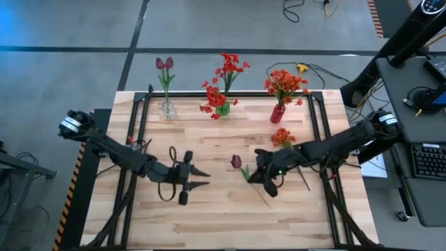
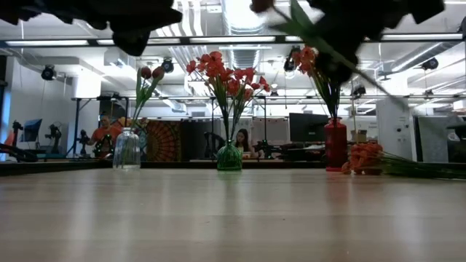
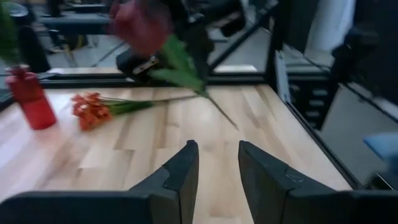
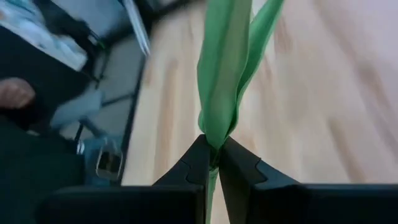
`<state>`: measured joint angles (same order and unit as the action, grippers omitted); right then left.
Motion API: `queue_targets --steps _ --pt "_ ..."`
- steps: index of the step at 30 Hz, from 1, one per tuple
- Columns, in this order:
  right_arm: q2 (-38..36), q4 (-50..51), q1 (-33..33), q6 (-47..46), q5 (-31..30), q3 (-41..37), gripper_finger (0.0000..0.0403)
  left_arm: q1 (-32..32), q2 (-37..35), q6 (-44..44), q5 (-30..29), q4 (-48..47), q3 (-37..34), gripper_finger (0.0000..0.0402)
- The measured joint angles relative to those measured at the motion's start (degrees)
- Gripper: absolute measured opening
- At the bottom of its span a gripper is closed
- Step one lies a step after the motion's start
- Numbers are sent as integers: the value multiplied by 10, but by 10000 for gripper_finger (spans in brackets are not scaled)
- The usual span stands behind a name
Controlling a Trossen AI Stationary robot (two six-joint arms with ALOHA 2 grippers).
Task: Sort flowers into vase by color
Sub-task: Put the purple tulip into the transparent vase
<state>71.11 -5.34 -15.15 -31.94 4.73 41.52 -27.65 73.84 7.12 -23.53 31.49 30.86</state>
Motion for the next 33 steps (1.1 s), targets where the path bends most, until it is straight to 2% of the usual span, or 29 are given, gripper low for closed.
queue_targets --steps 9,17,25,33 --pt "52 -256 32 210 2 0 20 37 1 8 1 18 3 124" --pt "107 -406 48 299 2 2 20 42 50 4 1 97 3 158" --pt "143 -389 49 350 7 65 20 70 136 4 5 226 5 162" --pt "175 -314 51 396 7 142 20 72 192 -11 36 235 41 162"
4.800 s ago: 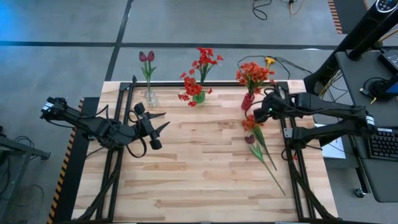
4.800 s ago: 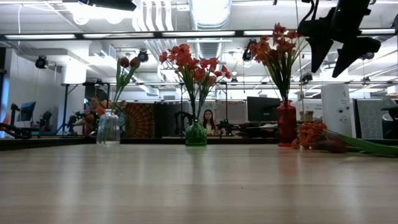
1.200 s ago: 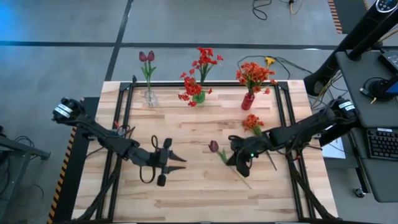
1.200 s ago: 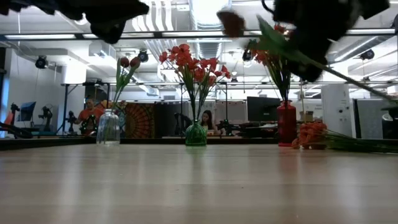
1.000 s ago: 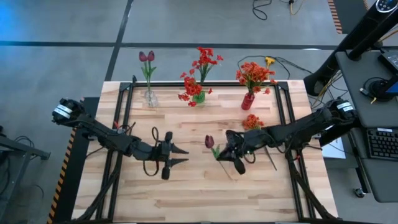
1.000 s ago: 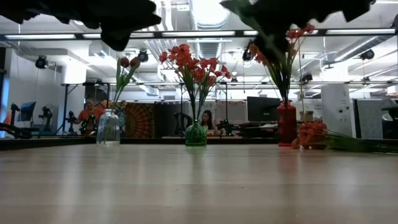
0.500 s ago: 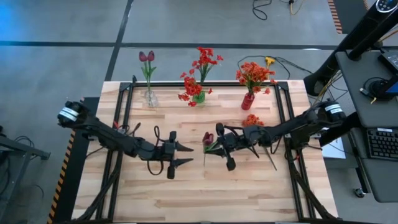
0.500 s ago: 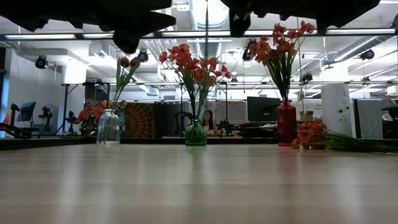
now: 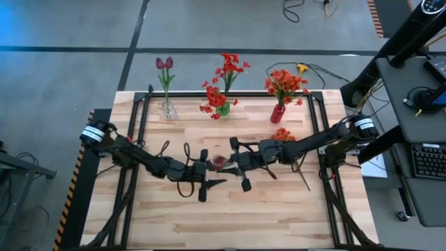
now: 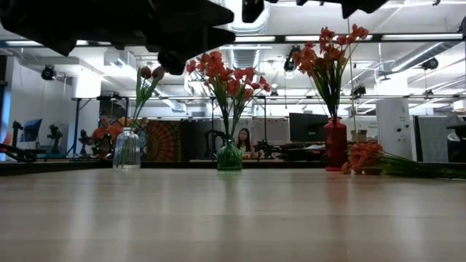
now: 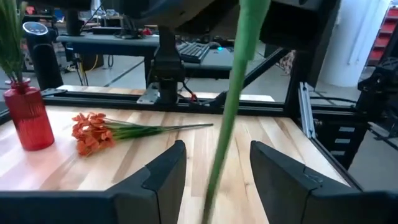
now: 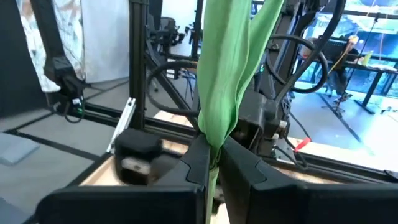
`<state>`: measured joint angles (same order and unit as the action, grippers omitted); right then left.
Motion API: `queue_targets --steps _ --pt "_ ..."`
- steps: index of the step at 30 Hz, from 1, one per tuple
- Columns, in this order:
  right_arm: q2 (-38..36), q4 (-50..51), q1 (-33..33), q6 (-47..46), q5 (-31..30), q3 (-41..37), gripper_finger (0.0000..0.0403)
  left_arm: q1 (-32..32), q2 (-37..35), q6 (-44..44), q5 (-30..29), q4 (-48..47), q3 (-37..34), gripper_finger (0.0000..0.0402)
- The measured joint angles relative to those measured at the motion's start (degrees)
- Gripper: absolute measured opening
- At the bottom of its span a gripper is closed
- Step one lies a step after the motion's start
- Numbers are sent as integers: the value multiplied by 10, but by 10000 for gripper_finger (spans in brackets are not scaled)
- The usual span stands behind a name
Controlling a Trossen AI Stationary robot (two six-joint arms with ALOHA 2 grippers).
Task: Sort flowers into vase by color
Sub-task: Put the purple tulip into the transparent vase
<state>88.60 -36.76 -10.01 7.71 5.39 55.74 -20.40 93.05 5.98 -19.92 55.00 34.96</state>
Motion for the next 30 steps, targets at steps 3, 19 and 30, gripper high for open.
queue_targets --steps 3,19,30 --pt "13 26 2 9 0 24 20 0 12 -8 1 -1 14 157" --pt "15 83 9 -3 -9 56 52 1 -2 -9 0 -4 7 7" --pt "-5 102 26 -17 -10 58 177 6 -40 -11 -5 -67 5 0"
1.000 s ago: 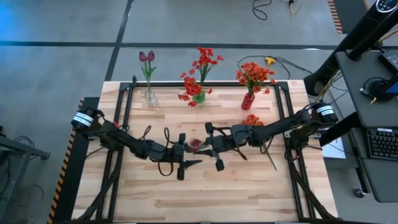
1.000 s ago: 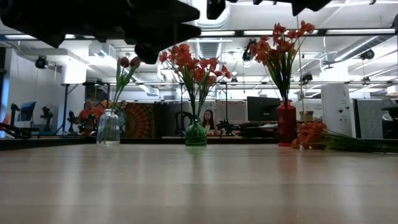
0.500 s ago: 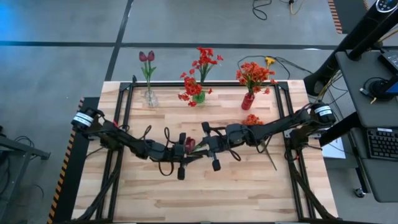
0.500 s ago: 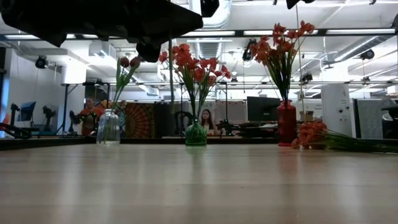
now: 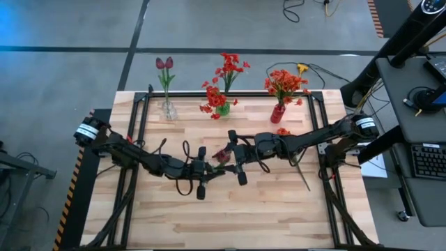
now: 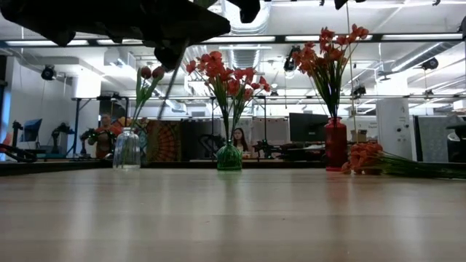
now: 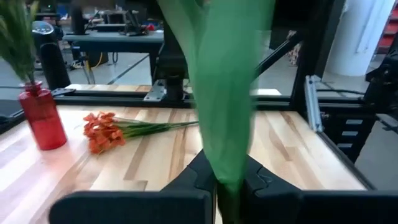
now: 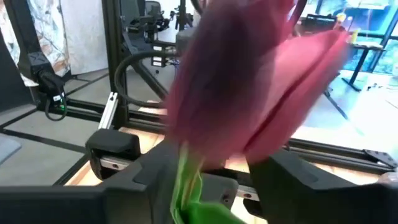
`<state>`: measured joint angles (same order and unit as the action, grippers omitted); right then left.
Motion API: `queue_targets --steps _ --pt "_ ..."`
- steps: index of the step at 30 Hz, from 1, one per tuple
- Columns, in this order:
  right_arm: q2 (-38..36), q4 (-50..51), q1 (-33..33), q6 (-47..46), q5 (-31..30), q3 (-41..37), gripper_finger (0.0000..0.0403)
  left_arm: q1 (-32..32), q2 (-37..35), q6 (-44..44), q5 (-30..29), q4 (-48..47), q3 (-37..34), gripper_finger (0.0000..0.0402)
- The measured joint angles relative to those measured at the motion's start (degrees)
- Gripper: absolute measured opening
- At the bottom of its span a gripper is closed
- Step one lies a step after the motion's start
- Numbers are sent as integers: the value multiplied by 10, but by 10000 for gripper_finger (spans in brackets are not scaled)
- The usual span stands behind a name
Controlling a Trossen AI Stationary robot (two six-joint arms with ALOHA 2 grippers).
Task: Sort flowers into vase by color
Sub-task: Put the purple tulip into the transparent vase
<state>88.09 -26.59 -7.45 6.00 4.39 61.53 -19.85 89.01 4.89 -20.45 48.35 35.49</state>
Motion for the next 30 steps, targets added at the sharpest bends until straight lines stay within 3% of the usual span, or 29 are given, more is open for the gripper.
queue_targets --steps 6,13,20,30 --pt "-23 36 4 0 -6 0 211 17 -26 1 -2 -29 -1 0" --pt "-48 101 4 0 -58 0 226 37 -69 -11 -6 -62 -8 0" --pt "-91 108 4 2 -61 0 246 51 -135 -2 -80 -169 -28 0" --pt "-153 177 4 15 -126 0 275 51 -283 -74 -152 -167 -77 0"
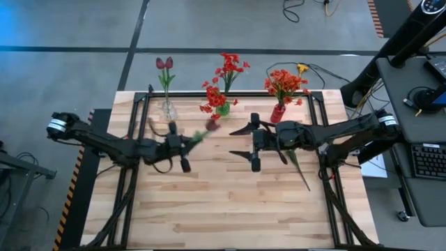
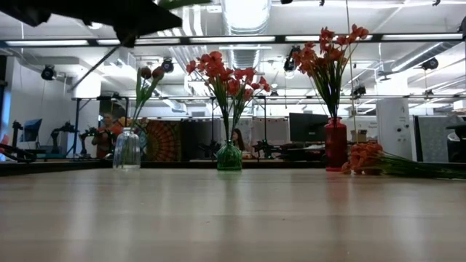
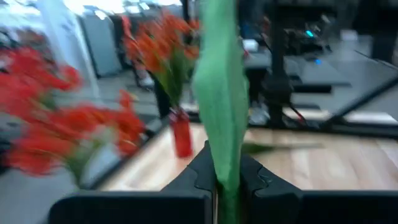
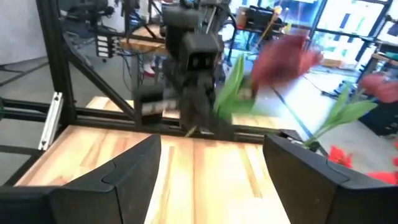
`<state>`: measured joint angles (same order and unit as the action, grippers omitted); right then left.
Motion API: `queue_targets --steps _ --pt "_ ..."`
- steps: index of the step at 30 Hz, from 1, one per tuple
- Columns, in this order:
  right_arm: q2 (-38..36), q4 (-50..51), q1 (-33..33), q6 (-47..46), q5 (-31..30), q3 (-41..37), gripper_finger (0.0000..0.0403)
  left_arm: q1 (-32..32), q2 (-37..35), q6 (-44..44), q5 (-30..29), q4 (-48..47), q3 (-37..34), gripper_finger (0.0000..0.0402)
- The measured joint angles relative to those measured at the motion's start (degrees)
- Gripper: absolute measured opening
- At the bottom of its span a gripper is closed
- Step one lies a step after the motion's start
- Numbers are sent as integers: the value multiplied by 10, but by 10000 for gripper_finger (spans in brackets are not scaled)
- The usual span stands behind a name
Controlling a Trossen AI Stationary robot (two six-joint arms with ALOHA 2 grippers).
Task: Sort flowers into vase by color
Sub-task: Put the purple tulip into the transparent vase
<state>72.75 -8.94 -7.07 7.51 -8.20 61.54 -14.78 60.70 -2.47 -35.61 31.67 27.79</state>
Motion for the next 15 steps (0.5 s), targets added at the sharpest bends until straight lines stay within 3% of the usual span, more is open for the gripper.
queue_targets --steps 7,15 --pt "-30 39 0 1 -28 0 273 17 -108 -88 -60 9 -8 0" --pt "-24 67 0 1 -30 0 268 93 -130 -149 -51 83 -10 0"
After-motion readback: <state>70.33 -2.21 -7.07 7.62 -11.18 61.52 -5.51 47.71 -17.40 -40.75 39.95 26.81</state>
